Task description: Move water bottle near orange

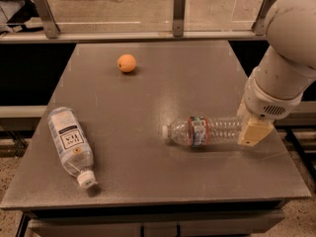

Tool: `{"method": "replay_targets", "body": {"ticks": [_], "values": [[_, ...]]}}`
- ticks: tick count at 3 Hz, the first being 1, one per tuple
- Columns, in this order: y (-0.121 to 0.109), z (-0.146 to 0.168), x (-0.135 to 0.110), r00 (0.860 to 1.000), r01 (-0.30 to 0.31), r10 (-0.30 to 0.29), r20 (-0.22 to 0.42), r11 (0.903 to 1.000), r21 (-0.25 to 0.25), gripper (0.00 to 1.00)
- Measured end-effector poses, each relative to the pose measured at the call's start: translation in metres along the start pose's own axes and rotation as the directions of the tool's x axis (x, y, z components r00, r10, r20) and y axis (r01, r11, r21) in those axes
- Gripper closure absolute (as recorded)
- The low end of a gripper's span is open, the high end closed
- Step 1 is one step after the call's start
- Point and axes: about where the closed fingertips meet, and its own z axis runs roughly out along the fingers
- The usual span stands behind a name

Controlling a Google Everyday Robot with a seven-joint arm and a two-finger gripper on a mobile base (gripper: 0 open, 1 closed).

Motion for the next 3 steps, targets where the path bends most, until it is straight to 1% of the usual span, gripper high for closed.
{"method": "replay_targets", "body": {"ticks": [1, 2, 3], "values": [[0.0000, -0.0002, -0.0005, 1.000, 0.001, -0.001, 0.000, 1.0000, 0.001, 0.88], [0.0001, -0.0004, -0.0009, 1.000, 0.002, -0.002, 0.000, 1.0000, 0.002, 1.00], [-0.0086, -0.0057, 0.0018, 0.999, -0.053, 0.053, -0.009, 0.9985, -0.015, 1.00]]}}
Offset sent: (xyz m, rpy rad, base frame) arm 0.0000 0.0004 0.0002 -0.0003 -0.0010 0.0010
